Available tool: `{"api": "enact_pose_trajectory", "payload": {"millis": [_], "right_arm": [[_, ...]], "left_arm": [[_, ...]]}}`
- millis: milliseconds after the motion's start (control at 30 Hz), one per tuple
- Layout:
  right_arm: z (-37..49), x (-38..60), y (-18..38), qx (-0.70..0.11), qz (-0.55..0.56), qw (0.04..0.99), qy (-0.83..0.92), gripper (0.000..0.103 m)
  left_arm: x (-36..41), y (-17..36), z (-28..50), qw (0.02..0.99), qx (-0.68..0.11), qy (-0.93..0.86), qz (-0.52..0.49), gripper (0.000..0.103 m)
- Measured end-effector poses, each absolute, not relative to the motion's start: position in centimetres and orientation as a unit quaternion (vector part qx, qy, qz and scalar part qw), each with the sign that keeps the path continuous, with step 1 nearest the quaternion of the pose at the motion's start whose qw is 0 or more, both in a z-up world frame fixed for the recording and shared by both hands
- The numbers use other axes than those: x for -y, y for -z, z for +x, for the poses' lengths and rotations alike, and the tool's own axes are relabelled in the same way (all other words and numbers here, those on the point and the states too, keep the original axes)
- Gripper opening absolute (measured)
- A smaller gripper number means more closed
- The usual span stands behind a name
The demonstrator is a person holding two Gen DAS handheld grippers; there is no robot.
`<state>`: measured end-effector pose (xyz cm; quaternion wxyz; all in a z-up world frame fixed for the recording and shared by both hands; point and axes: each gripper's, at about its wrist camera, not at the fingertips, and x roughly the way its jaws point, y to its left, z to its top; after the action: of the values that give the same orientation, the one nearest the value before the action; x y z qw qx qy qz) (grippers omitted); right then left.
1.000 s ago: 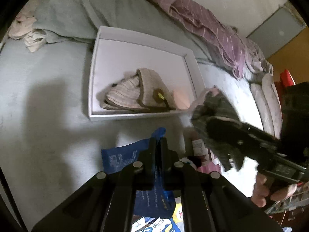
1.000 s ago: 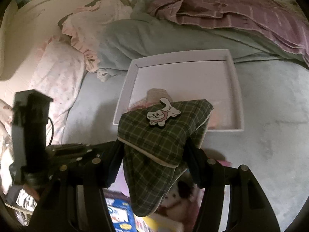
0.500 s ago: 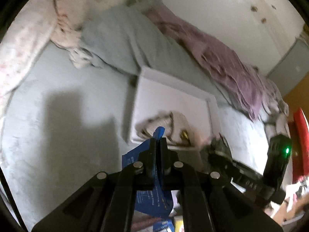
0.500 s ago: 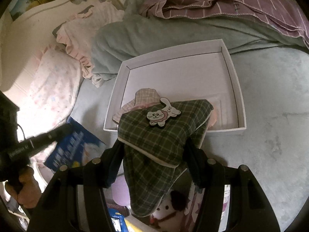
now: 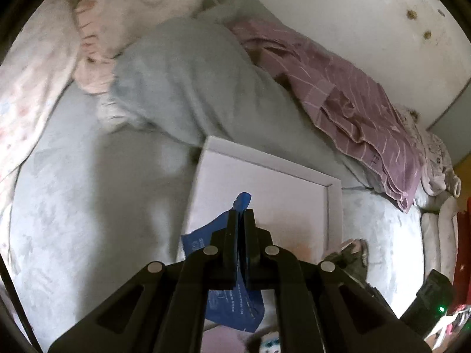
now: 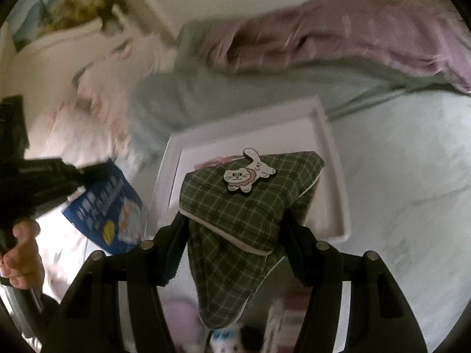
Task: Organize soft objects
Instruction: 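Carry the package and pouch into the white tray and open both tools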
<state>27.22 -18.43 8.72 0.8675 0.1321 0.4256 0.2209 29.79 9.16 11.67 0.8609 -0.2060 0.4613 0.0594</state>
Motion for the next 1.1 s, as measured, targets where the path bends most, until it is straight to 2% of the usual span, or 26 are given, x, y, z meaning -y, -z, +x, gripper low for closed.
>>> {"api": "enact_pose_trajectory", "payload": {"millis": [200,433,600,800,967,1100], "right_arm": [[28.5,19.8,-7.9,-0.424,0.175,0.867,-0.194,0.061],[29.0,20.4,-7.1,-0.425,0.188,0.865,-0.188,0.061],[29.3,19.8,-6.6,-0.426,0.184,0.864,-0.194,0.061],[30.3,19.3,-5.0,-0.45,0.176,0.855,-0.19,0.061],[30.7,19.1,-4.2,-0.456,0.183,0.851,-0.188,0.061],[30.9,19.3,-4.2,-0.439,0.2,0.856,-0.187,0.062]], "left_arm": [[-7.1,-9.7,34.6,0.846,-0.496,-0.097,-0.17,0.001],[-6.2,-8.0,39.8,0.838,-0.511,-0.068,-0.182,0.001],[-6.1,-7.2,42.4,0.839,-0.512,-0.096,-0.155,0.001],[-5.5,-3.9,41.7,0.817,-0.546,-0.068,-0.172,0.002],[-4.9,-2.3,40.3,0.818,-0.544,-0.053,-0.177,0.002],[-5.1,-1.6,40.0,0.825,-0.529,-0.039,-0.198,0.015]]}}
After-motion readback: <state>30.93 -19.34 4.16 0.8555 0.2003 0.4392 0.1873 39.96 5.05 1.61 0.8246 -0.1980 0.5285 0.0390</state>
